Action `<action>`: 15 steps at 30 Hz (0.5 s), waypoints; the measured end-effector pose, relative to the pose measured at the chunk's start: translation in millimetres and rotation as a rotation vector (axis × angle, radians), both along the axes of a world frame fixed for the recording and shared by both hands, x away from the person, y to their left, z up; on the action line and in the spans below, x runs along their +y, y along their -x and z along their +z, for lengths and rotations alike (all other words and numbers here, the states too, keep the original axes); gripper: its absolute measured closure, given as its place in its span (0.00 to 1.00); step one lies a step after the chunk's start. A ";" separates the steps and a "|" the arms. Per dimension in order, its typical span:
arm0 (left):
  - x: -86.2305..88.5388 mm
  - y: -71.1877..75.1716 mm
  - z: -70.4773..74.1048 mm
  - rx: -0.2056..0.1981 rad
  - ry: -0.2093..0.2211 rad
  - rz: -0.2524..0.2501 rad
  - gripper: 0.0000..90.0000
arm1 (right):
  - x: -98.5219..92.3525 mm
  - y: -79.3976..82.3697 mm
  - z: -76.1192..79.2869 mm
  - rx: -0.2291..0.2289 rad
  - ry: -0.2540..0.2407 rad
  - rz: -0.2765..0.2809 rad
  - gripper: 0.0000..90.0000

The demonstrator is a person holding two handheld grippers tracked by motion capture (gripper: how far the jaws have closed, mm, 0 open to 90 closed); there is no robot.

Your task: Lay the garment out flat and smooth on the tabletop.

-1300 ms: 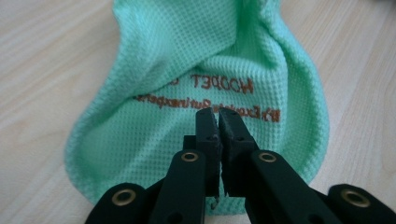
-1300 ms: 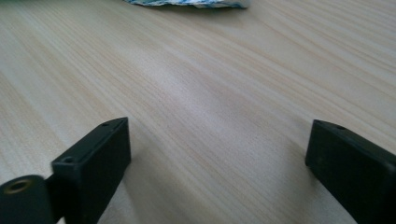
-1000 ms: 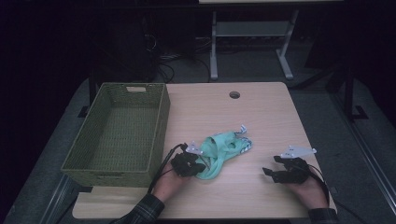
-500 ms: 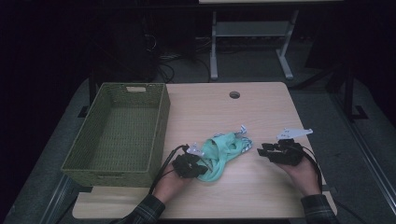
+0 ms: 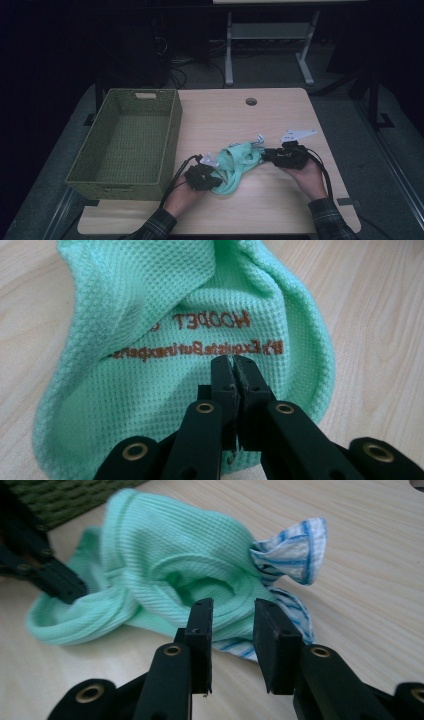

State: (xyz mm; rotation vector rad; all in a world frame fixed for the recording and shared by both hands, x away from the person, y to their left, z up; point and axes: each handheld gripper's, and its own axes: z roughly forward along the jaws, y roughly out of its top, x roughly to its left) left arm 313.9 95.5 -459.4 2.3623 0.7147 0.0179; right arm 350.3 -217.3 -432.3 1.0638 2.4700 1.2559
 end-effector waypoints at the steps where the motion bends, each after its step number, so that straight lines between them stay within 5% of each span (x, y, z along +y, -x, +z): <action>1: -0.1 0.1 0.1 -0.003 -0.002 -0.001 0.97 | 0.8 -3.7 -2.5 0.009 0.004 -0.008 0.78; 8: -0.3 0.3 0.5 -0.002 -0.007 -0.004 0.97 | 10.2 -26.9 -20.8 0.036 0.034 -0.043 0.92; 15: -1.0 1.0 0.5 -0.012 -0.011 -0.006 0.98 | 18.8 -34.0 -37.2 0.070 0.098 -0.007 1.00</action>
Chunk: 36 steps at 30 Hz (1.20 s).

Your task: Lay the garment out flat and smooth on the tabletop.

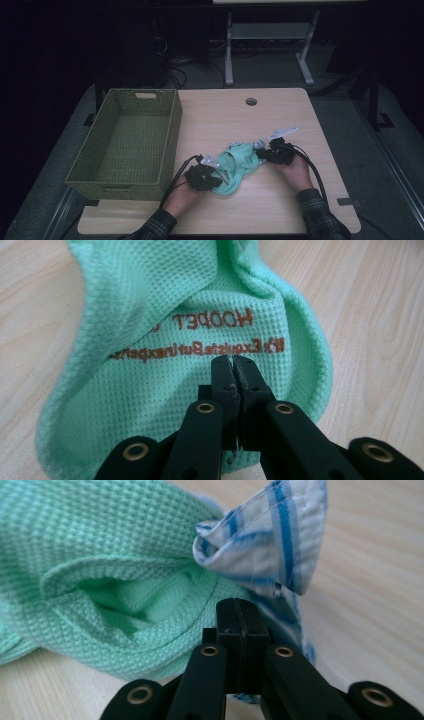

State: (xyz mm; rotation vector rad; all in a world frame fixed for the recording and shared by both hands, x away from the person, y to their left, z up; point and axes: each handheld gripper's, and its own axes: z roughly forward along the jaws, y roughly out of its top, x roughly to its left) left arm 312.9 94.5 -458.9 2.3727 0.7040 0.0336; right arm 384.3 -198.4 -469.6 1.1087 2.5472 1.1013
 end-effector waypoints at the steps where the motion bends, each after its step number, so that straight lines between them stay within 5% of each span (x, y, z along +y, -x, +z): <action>1: 0.0 0.0 0.0 0.000 -0.001 0.000 0.98 | -0.8 0.5 0.6 0.005 0.003 -0.001 1.00; 14: -0.3 1.5 0.0 -0.001 0.001 0.007 0.99 | -35.9 -3.5 2.3 -0.041 0.077 -0.099 1.00; 22: -2.3 1.1 0.5 -0.013 -0.005 0.000 0.97 | -41.5 5.6 4.4 -0.031 0.046 -0.088 1.00; 27: -0.6 0.7 7.8 -0.051 0.031 0.030 0.97 | -47.4 14.4 20.1 -0.072 0.016 -0.088 0.95; 36: 6.0 -9.9 6.1 -0.086 -0.031 0.064 0.96 | -55.1 12.4 55.8 -0.124 0.008 -0.073 0.91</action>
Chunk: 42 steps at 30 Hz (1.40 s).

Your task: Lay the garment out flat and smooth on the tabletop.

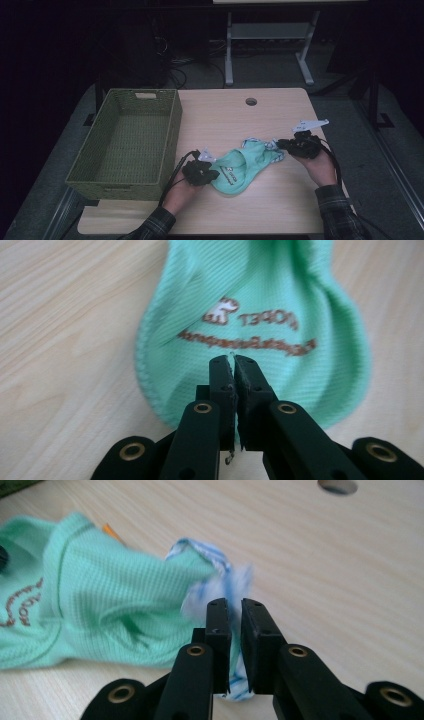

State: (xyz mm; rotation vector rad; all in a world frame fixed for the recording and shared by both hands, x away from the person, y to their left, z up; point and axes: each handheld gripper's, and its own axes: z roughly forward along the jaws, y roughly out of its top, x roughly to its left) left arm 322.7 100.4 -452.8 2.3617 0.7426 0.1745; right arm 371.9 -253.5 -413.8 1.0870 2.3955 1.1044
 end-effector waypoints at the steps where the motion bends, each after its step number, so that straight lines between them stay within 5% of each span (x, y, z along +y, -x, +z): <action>1: -0.6 -0.3 -1.1 0.000 0.001 0.007 0.96 | 0.9 -1.9 3.8 -0.005 -0.004 0.003 0.90; 4: -2.6 -0.9 -3.6 -0.021 -0.043 0.010 0.96 | 8.9 -9.9 14.3 -0.007 -0.009 0.028 0.88; 20: -1.6 -0.7 -4.1 -0.008 -0.041 0.015 0.96 | 69.4 -61.0 6.4 0.083 0.018 0.123 0.84; 37: -1.0 -1.8 -3.9 0.011 -0.028 0.023 0.96 | 93.4 -88.5 -28.8 0.173 0.114 0.117 0.66; 42: -1.2 -1.7 -4.2 0.010 -0.025 0.024 0.96 | 95.9 -88.7 -38.7 0.208 0.151 0.131 0.68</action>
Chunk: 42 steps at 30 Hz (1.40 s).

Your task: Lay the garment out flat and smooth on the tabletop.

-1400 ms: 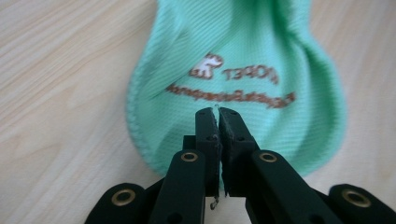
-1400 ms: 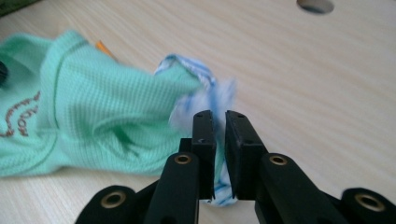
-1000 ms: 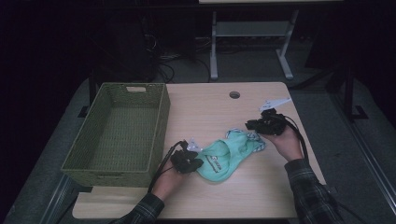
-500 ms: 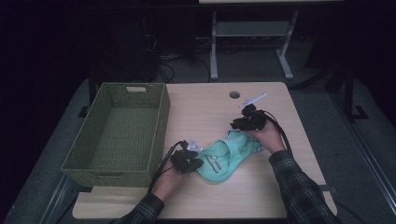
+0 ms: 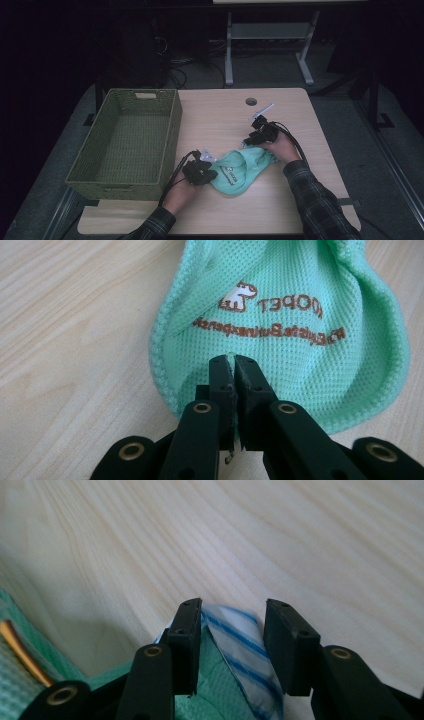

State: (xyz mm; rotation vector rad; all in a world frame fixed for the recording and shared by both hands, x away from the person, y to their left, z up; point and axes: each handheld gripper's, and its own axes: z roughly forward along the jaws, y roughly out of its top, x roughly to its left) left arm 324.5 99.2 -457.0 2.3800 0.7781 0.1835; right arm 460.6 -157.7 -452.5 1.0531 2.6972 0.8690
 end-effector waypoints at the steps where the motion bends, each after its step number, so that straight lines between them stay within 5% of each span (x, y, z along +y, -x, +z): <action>1: 0.0 0.0 -0.1 0.000 0.001 0.000 0.96 | 0.0 0.4 -0.6 0.000 -0.001 0.000 0.70; 7: -0.4 0.3 -0.2 -0.005 0.000 0.001 0.96 | 1.6 3.0 -3.7 -0.007 0.009 0.011 0.87; 14: -0.6 0.3 -0.3 0.000 0.003 -0.001 0.99 | -0.7 6.2 2.5 -0.060 0.027 -0.007 0.90; 22: 0.2 0.0 0.5 0.001 -0.012 -0.010 0.99 | -19.5 -1.3 13.2 -0.127 0.011 -0.120 0.90; 30: 0.8 -0.2 0.4 0.001 -0.012 -0.013 0.99 | -30.1 -10.7 1.2 -0.120 0.005 -0.196 0.89; 36: 2.0 -0.7 -0.9 0.014 0.019 -0.001 0.98 | -30.6 -4.2 9.9 -0.140 -0.053 -0.192 0.71; 42: 3.3 -2.8 -0.9 0.049 0.049 0.009 0.93 | -39.0 9.6 28.5 -0.146 -0.136 -0.177 0.80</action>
